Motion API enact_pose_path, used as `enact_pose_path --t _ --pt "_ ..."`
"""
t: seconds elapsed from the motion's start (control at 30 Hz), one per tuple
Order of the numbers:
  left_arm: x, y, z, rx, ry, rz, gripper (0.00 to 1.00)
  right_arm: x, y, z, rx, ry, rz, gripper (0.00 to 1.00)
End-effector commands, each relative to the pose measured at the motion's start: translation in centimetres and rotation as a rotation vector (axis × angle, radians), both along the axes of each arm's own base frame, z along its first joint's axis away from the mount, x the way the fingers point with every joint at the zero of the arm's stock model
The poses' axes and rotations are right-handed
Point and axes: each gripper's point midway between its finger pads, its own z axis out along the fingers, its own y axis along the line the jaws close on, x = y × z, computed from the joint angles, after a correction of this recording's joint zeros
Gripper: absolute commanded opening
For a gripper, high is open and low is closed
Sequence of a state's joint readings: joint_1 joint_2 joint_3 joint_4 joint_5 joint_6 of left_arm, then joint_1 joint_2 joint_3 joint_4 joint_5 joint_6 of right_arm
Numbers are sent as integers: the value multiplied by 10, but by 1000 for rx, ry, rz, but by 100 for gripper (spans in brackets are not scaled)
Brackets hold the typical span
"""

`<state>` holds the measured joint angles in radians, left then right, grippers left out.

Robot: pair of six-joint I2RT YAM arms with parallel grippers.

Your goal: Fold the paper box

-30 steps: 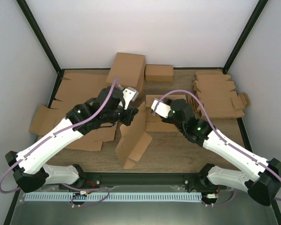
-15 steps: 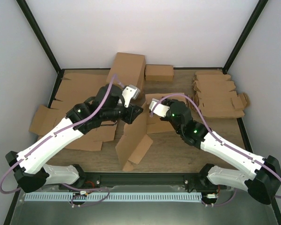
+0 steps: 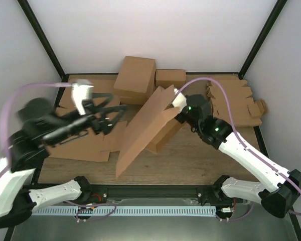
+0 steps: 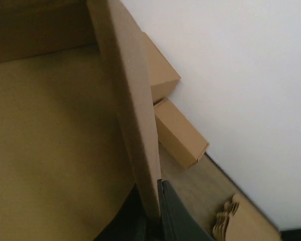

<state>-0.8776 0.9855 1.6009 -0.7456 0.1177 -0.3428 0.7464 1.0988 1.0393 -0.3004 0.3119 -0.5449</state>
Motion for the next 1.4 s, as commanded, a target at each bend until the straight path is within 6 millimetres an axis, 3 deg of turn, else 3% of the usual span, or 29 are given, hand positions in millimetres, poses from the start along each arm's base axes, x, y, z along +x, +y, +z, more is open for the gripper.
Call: enact_pose_path --t 0.0,0.1,0.23,0.33,0.43,0.73,1.13,1.23,1.37 --pt "-20 51 37 -89 -67 104 93 13 -23 8 332 251 -211 1" --pt "-14 66 23 -49 -43 183 95 11 -22 -35 352 502 -297 1" --pt "-7 64 -8 8 9 209 98 -14 -5 -102 347 811 -307 1" --pt "-2 63 -32 44 39 231 100 -37 3 -139 353 953 -269 1" --pt "6 62 -57 97 73 263 100 -46 -4 -169 343 1010 -324 1" --pt "26 63 -139 248 215 374 100 -43 -3 -214 400 1048 -405 7" --pt "40 52 -207 282 294 421 100 -49 -9 -243 442 1022 -416 8" --pt "48 50 -221 303 308 447 100 -51 -12 -250 404 1000 -437 13" --pt "54 48 -226 299 303 469 100 -57 -13 -257 338 960 -461 21"
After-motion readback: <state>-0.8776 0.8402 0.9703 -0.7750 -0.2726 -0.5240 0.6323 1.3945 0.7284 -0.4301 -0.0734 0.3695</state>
